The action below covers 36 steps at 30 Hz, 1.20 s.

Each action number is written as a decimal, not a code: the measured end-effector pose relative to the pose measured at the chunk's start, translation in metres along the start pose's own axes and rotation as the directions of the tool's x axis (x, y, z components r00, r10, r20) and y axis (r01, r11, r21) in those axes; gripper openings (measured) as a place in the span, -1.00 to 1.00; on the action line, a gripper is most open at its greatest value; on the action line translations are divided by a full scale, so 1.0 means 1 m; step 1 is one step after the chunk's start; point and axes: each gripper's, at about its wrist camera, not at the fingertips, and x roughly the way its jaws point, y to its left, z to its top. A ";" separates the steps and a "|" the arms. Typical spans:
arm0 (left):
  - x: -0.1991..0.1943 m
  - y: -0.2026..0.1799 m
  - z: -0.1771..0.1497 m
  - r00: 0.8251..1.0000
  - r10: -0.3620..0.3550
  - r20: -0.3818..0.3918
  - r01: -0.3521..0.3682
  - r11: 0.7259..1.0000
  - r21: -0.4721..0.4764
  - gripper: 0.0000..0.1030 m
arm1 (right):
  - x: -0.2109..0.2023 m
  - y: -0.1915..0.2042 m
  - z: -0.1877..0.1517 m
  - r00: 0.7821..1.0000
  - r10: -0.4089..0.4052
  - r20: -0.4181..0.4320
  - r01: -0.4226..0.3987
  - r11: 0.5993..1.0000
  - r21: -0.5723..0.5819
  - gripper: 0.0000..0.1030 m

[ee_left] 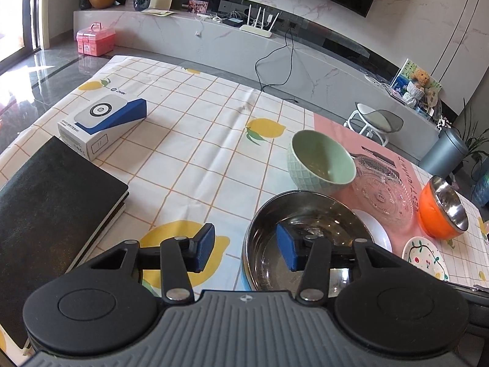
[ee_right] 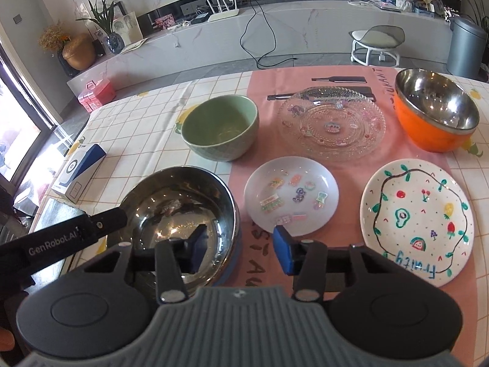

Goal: Organize plates and bowls

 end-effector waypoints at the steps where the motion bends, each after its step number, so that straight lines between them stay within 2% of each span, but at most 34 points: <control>1: 0.002 0.000 0.000 1.000 0.001 -0.005 -0.001 1.000 -0.001 0.00 | 0.003 0.000 0.001 1.000 0.002 -0.005 -0.002 1.000 0.003 -0.14; 3: 0.006 0.000 0.000 1.000 0.006 -0.018 -0.006 1.000 -0.001 -0.19 | 0.008 0.000 0.001 1.000 0.009 -0.012 -0.009 1.000 0.010 -0.15; 5: 0.009 0.001 0.000 1.000 0.014 -0.023 -0.014 1.000 0.001 -0.28 | 0.011 0.000 0.001 1.000 0.017 -0.013 -0.017 1.000 0.012 -0.27; 7: 0.012 0.000 0.000 0.999 0.017 -0.032 -0.016 1.000 0.004 -0.38 | 0.015 0.001 0.001 1.000 0.020 -0.016 -0.020 1.000 0.009 -0.46; 12: 0.017 -0.006 -0.001 0.999 0.021 -0.045 -0.020 0.999 0.033 -0.89 | 0.021 -0.002 0.000 0.999 0.037 -0.034 -0.036 0.999 0.030 -0.76; 22: -0.003 -0.015 -0.004 0.999 0.029 -0.024 -0.027 0.998 0.062 -0.91 | 0.013 -0.007 -0.002 0.998 0.046 -0.037 -0.044 0.998 0.046 -0.81; 36: -0.060 -0.036 -0.034 1.000 0.001 -0.023 0.001 0.997 0.071 -0.89 | -0.053 -0.026 -0.032 0.997 0.077 -0.029 -0.074 0.994 0.080 -0.81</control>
